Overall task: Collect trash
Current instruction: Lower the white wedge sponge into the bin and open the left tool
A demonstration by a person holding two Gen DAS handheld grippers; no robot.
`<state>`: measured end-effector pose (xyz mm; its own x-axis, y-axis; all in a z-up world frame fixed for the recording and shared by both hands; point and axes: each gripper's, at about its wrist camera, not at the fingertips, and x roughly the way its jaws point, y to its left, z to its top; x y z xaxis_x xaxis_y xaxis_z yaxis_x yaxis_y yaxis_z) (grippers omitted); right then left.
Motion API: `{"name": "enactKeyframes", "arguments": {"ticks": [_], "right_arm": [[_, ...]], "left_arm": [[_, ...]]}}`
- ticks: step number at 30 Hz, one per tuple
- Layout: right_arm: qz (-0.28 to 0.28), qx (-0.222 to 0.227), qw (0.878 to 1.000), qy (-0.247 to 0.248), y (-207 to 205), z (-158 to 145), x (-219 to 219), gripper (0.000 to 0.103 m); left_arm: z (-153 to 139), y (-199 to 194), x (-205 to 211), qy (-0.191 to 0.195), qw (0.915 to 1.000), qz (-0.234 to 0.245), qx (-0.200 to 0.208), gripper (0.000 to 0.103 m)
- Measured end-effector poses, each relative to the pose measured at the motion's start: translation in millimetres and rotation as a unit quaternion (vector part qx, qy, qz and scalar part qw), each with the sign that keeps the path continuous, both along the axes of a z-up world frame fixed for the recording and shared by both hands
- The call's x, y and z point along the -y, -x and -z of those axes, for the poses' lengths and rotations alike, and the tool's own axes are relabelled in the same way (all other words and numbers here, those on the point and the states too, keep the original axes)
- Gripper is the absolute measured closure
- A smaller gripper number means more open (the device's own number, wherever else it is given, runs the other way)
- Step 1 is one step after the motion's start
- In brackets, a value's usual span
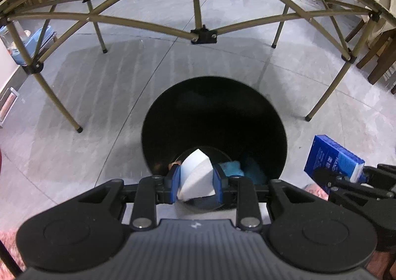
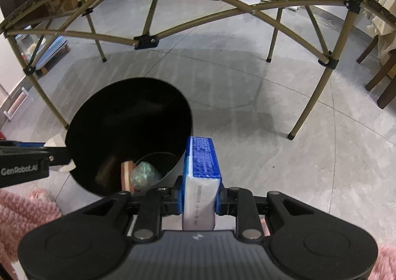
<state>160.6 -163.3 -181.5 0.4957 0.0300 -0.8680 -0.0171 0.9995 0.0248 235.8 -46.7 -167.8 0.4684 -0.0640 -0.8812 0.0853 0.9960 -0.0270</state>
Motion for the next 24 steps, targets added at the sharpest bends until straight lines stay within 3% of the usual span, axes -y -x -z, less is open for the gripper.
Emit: {"name": "enactKeyframes", "arguments": {"ticks": [24], "right_arm": [[0.043,0.027,0.999,0.011,-29.4,-11.6,21.7,0.081]], "left_arm": [[11.3,-48.2,24.6,0.031,0.9985,-0.037,-0.024,0.074]]}}
